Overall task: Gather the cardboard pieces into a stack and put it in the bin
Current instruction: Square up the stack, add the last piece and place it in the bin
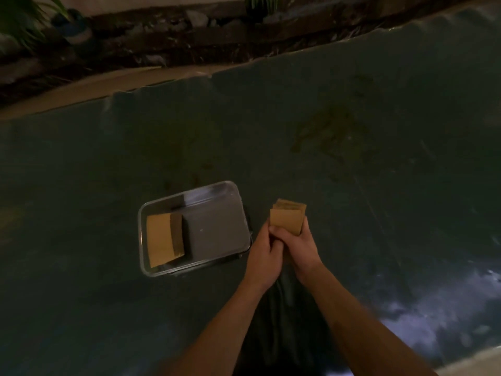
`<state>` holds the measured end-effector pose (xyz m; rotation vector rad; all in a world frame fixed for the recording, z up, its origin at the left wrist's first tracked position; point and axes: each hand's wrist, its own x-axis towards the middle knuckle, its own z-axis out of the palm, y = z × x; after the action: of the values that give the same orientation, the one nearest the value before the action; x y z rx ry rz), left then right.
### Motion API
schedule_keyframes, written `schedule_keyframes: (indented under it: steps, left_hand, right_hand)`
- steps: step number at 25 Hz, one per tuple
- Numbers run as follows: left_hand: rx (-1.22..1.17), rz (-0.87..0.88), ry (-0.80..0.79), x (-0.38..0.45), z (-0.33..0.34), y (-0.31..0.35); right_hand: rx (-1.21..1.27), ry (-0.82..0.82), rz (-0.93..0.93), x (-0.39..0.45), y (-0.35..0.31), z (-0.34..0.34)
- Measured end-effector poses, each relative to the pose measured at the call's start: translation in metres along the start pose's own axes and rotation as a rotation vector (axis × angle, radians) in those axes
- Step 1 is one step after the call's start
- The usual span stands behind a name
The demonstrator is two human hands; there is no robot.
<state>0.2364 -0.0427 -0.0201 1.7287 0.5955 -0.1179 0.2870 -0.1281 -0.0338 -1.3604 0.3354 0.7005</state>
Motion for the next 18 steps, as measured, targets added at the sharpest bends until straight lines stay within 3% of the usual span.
schedule_keyframes:
  steps: [5, 7, 14, 18]
  left_hand:
    - [-0.304, -0.006, -0.107, -0.058, -0.033, -0.03]
    - [-0.477, -0.04, -0.077, -0.081, -0.046, -0.048]
    - [-0.698, -0.248, 0.427, -0.148, -0.075, -0.084]
    - [-0.707, -0.232, 0.557, -0.169, -0.09, -0.099]
  right_hand:
    - [-0.148, -0.083, -0.155, -0.048, 0.031, 0.01]
    - [-0.277, -0.126, -0.192, -0.068, 0.053, 0.017]
    - [-0.624, -0.308, -0.327, -0.121, 0.117, 0.068]
    - [-0.67, -0.416, -0.397, -0.132, 0.143, 0.084]
